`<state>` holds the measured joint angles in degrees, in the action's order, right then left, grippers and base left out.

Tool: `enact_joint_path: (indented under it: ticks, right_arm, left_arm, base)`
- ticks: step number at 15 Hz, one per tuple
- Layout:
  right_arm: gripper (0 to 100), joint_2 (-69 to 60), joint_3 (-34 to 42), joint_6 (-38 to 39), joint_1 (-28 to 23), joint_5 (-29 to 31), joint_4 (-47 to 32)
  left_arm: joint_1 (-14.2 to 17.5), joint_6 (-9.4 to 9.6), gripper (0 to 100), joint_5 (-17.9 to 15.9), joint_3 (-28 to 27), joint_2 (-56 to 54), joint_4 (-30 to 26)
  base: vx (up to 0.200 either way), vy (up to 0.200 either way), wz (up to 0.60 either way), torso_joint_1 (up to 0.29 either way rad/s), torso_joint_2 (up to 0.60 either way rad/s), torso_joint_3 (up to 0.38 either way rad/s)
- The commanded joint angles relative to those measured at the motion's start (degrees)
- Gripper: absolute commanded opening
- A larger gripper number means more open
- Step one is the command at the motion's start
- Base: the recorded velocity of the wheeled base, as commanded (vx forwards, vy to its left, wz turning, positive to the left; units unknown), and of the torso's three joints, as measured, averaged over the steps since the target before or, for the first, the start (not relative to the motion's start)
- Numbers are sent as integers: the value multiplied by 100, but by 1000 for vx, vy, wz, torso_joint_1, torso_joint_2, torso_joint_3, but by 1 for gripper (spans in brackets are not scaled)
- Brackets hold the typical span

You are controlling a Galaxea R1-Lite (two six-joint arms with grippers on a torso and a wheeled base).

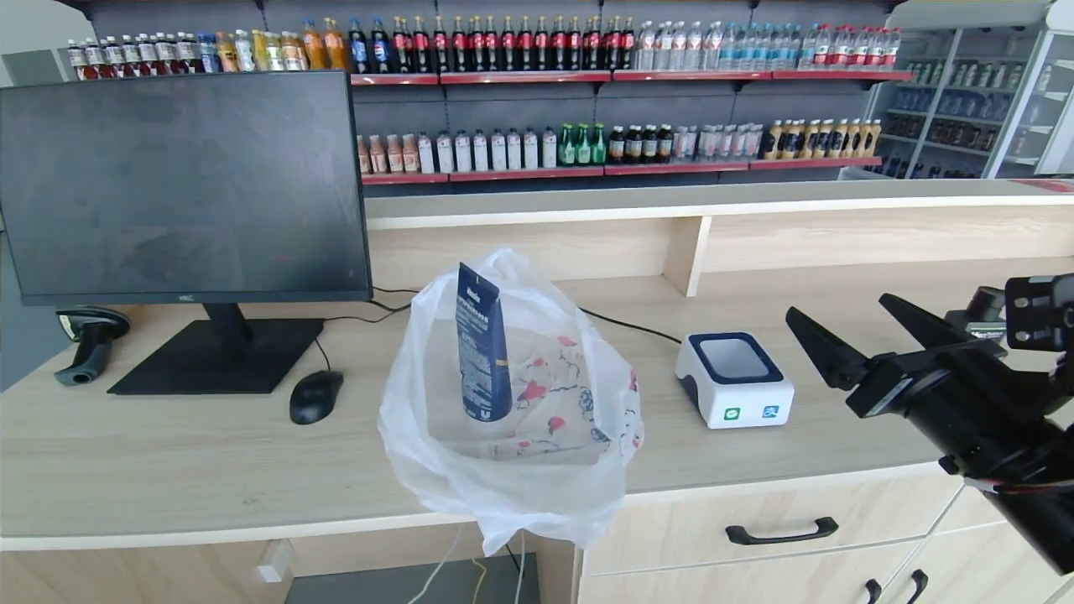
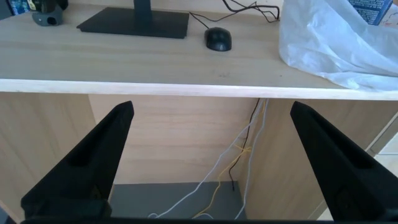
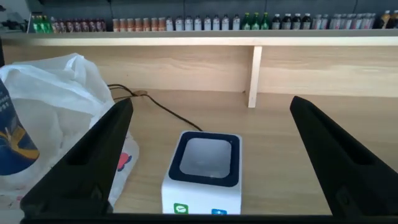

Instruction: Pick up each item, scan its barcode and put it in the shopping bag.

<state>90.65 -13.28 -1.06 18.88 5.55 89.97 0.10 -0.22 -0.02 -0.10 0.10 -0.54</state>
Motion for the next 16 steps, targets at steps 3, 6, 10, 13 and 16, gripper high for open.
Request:
enact_joint_path:
  ticks: [3, 6, 10, 13, 16]
  right_arm:
    - [100, 5, 0, -8, 10, -1, 3]
    - [100, -21, 0, -26, 19, -10, 3]
    - [100, -74, 0, -35, 19, -10, 3]
    - [100, -91, 9, -35, 19, -1, 3]
    - [100, -91, 71, -43, 19, -10, 3]
  left_arm:
    - [-1, 4, 100, 2, 1, -1, 1]
    - [-1, 4, 100, 2, 1, -1, 1]
    - [-1, -4, 100, 2, 1, -1, 1]
    - [-1, -4, 100, 2, 1, -1, 1]
    - [-1, -4, 100, 2, 1, -1, 1]
  base:
    - [0, -200, 0, 2, 2, 4]
    - [0, -200, 0, 4, 4, 2]
    - [0, -200, 0, 2, 4, 4]
    - [0, -200, 0, 2, -1, 2]
    - [0, -200, 0, 4, 4, 2]
